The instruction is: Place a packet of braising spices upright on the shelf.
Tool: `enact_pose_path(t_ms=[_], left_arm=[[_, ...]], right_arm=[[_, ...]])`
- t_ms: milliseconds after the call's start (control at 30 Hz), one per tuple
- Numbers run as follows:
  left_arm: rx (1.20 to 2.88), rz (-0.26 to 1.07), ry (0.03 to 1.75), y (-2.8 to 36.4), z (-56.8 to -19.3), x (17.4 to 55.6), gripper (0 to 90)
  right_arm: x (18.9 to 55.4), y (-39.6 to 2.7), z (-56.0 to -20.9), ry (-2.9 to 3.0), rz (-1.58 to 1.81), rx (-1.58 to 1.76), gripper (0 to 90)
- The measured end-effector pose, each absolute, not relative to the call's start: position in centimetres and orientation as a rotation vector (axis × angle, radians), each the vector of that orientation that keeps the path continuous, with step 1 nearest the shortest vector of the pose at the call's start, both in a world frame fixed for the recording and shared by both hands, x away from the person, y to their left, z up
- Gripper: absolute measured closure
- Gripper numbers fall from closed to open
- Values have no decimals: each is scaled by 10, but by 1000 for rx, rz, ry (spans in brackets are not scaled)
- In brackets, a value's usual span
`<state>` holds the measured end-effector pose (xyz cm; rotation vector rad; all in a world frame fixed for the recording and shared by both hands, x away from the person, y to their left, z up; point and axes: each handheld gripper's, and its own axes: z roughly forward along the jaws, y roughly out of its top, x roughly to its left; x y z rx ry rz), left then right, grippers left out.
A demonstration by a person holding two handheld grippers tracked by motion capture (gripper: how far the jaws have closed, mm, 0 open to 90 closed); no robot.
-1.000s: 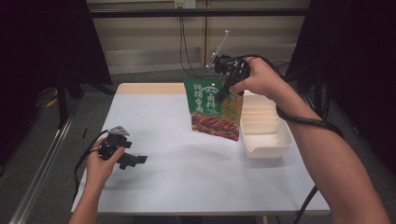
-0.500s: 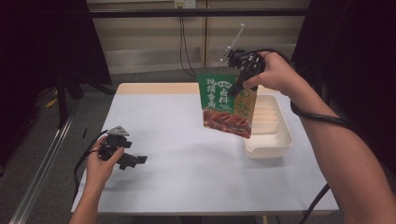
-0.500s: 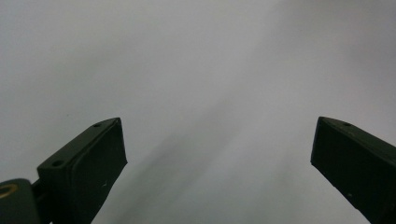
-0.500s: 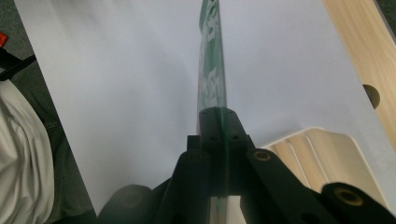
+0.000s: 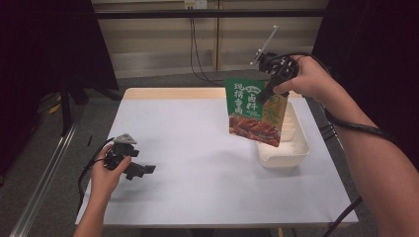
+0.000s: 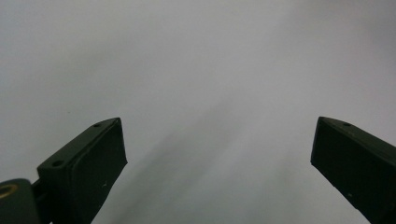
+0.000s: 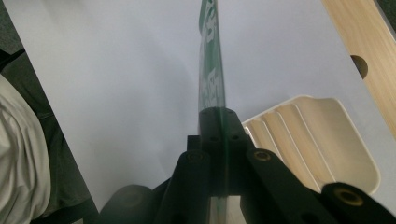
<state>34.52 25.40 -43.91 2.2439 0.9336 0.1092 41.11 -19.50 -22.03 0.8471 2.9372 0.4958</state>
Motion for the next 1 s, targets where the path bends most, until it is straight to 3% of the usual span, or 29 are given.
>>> enact_pose_path(t_ms=[1000], left_arm=[[2249,104,933,253,-441,346,31]], right_arm=[[398,-248,-224,2892,504,958,900]])
